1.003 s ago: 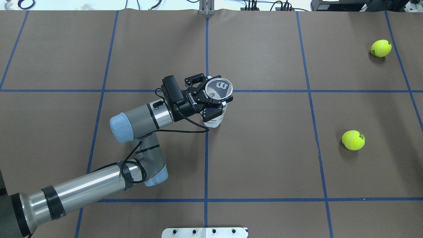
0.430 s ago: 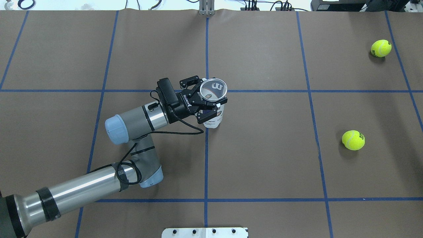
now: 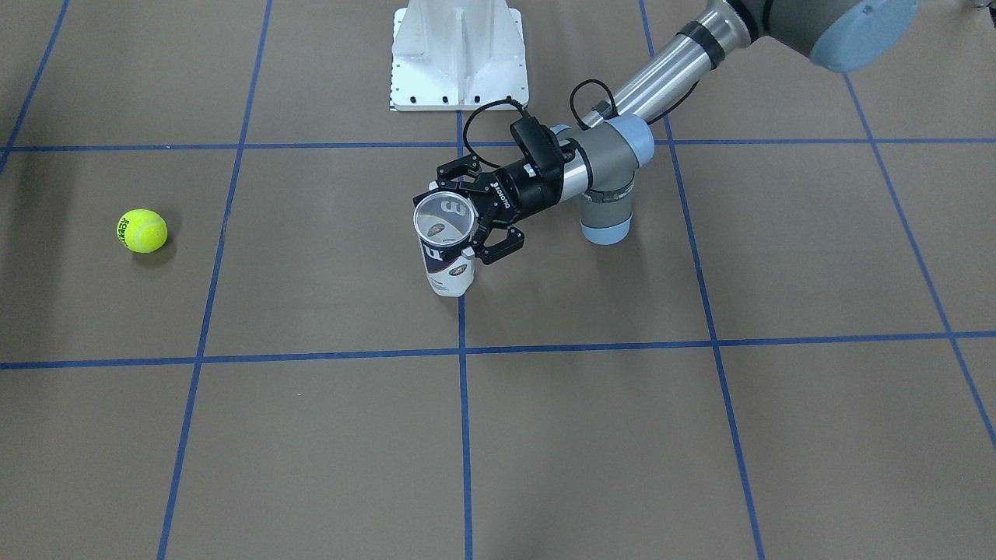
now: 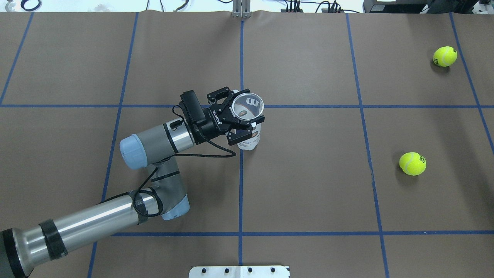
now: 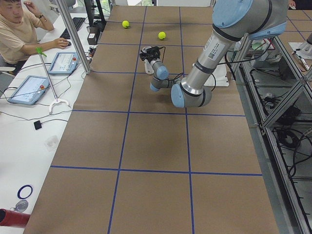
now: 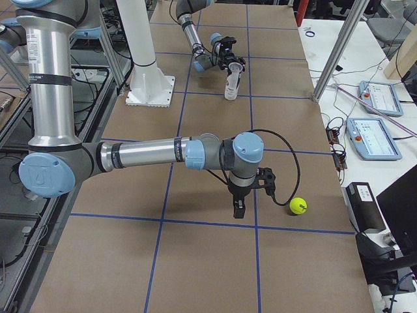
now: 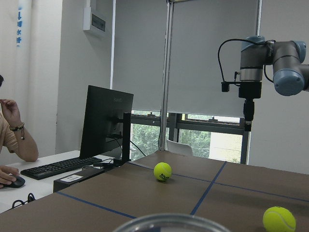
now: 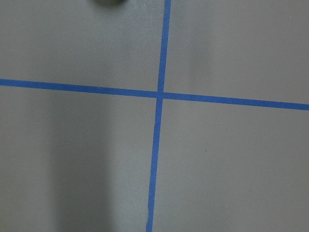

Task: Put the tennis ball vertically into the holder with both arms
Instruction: 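Hold the upright can steady with the left gripper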

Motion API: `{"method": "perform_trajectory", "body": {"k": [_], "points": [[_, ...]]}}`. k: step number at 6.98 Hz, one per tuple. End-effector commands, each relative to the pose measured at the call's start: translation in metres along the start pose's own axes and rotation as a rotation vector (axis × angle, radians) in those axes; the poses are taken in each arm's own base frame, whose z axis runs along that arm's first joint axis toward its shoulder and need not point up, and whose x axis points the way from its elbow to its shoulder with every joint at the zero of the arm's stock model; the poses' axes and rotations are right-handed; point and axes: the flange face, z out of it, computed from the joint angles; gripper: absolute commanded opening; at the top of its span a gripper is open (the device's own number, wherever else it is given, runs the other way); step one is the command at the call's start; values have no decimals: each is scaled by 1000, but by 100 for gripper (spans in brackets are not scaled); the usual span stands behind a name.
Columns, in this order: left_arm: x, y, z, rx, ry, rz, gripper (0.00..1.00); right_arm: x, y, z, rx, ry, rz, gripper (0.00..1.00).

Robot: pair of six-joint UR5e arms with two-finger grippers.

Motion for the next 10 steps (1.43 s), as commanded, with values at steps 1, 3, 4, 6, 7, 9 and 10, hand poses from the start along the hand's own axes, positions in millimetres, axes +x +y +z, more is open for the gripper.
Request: {"method": "perform_trajectory", "body": {"k": [1,3,4,6,7,9,10], "points": [[1,-3,-1,5,2,-2,95,0,0,1,-1,1,0,100],[2,-3,0,4,3,-1,96,0,0,1,-1,1,0,100],[2,-2,-1,3,3,0,96,0,0,1,-1,1,2,100],[1,1,-4,-3,1,6,96,0,0,1,-1,1,0,100],[0,1,-4,-4,0,7,95,0,0,1,-1,1,2,100],[0,1,-4,-6,0,9,79,-1,-1,0,0,-1,1,100],[0,1,-4,-6,0,9,76,-5,-1,-3,7,-22,-2,100]]}}
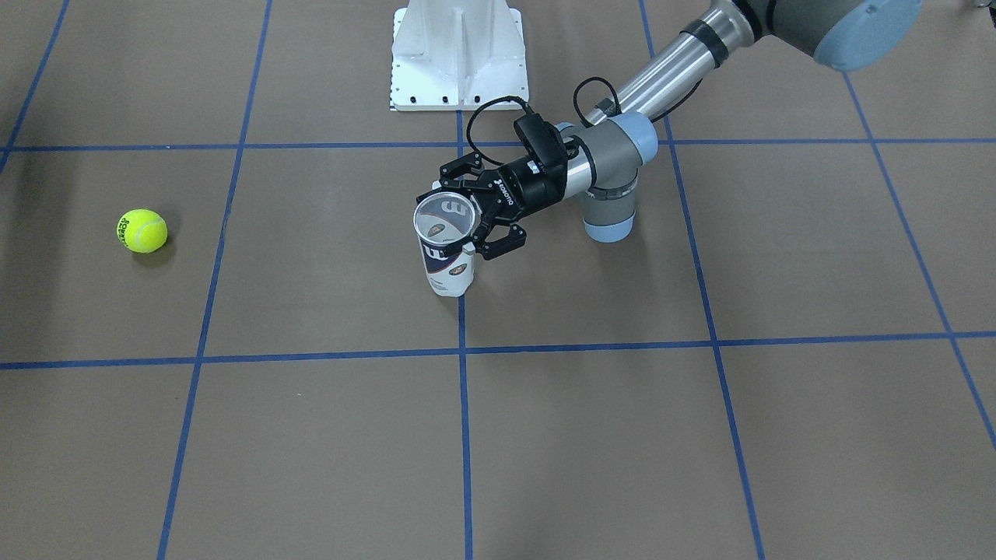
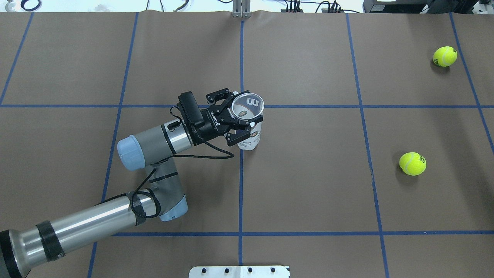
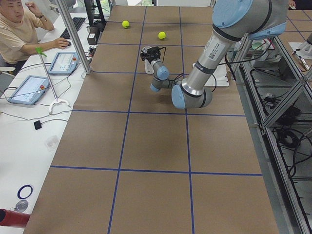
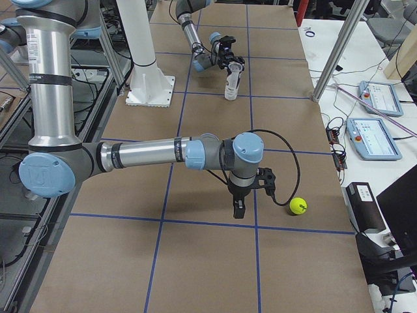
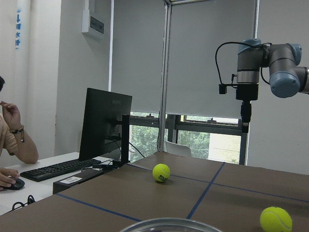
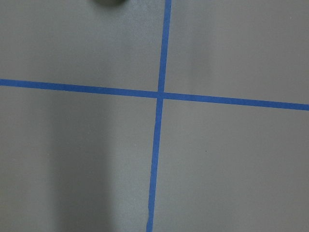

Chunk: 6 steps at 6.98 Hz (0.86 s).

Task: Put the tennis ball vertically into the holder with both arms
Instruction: 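Hold the upright can steady with the left gripper, then reach the right gripper to the nearer yellow tennis ball while left holds can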

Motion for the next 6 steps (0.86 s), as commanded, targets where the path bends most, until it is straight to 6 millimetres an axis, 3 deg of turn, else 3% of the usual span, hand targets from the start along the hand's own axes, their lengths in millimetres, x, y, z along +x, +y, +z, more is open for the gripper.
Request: {"method": "perform_trajectory", "body": {"k": [1,4,6], "points": [[0,0,0,-1,0,0,76,-27,-6,-12,21,-90,60,100],[0,0,0,-1,0,0,76,-186,-5,-25,3,-132,219,100],[0,0,0,-1,0,0,77,-240,8,7,78,-143,257,100]]}}
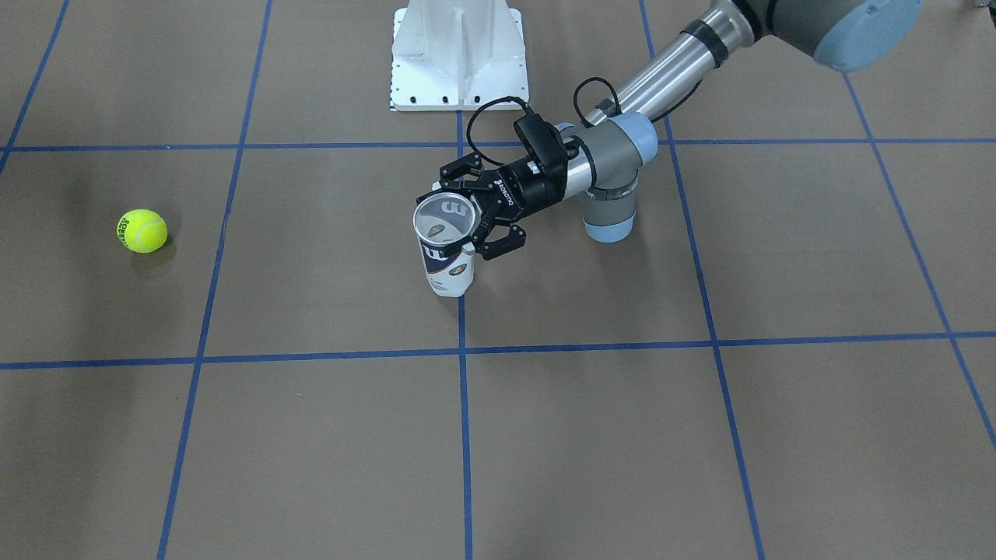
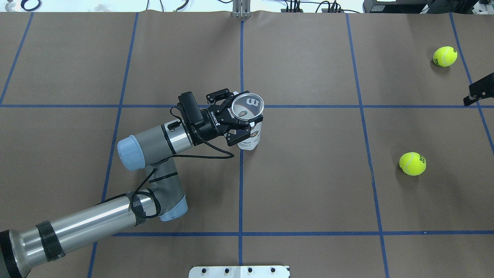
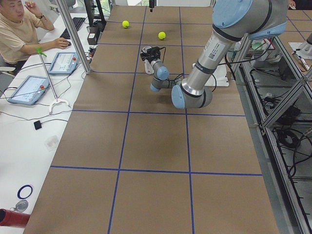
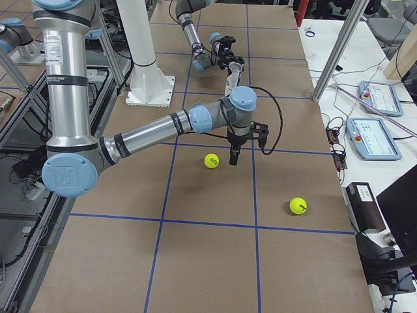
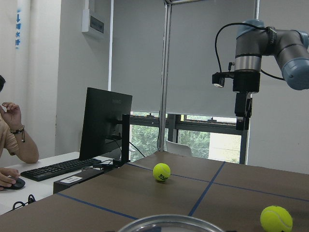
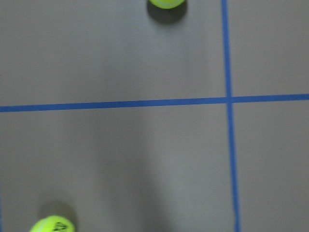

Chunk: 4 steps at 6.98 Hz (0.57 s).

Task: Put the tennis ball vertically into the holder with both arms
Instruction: 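Reach the right gripper to the nearer yellow tennis ball while left holds can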

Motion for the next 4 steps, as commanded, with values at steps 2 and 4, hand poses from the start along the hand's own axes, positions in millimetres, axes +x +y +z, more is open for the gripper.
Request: {"method": "perform_trajectory", "body": {"k": [2,4], "points": [[0,0,0,0,0,0,77,-35,75,86,114,-9,-8,100],[0,0,0,0,0,0,77,-33,102,110,119,3,-36,100]]}}
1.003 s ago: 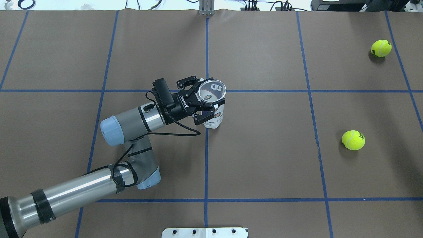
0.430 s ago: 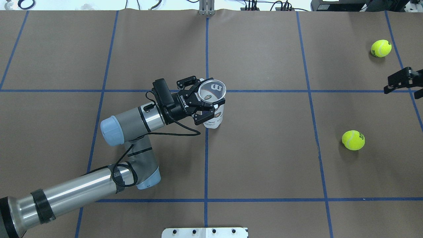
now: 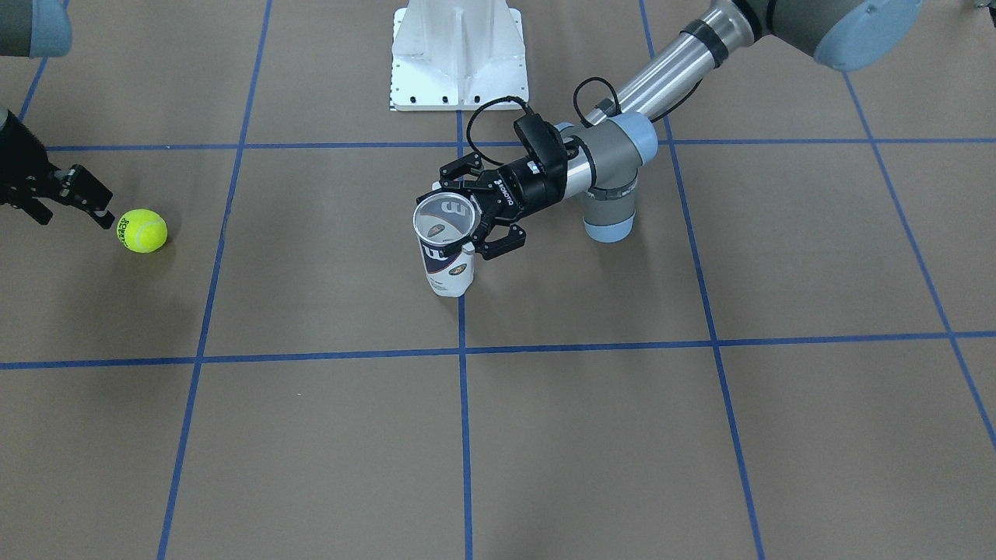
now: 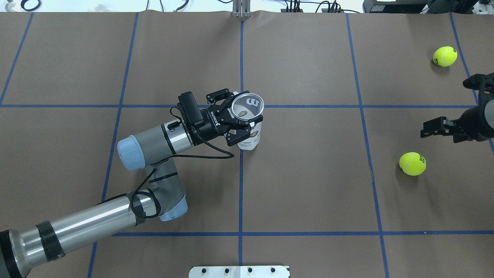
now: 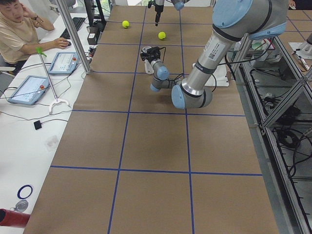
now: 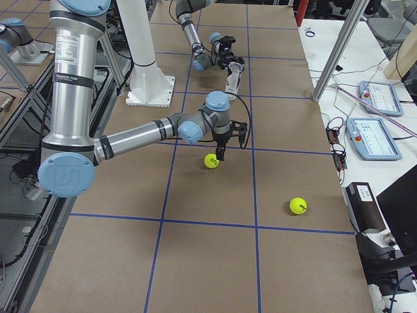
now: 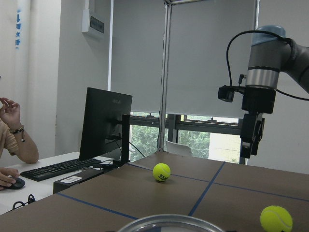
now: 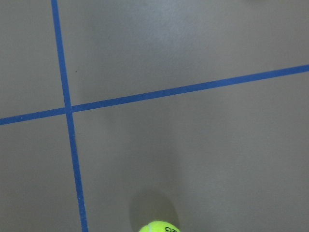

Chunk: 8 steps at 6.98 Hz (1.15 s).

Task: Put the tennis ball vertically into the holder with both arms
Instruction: 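Reach the right gripper to the nearer yellow tennis ball while left holds can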

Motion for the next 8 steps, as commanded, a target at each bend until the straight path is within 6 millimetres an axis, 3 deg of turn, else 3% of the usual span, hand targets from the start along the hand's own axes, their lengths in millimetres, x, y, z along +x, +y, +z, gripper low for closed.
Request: {"method": "perform_trajectory", "body": {"k": [1,3,6,8], "points": [[0,-1,0,1,1,0,77,-6,29,24,27,17,1,100],[0,0,-1,0,0,-2,77,-22,50,48,56,38,17,100],[1,0,-1,1,0,-3,77,-3,56,89,70,61,-2,98],[0,0,-1,2,-1,-2,77,-8,56,88,64,53,-4,6]]}}
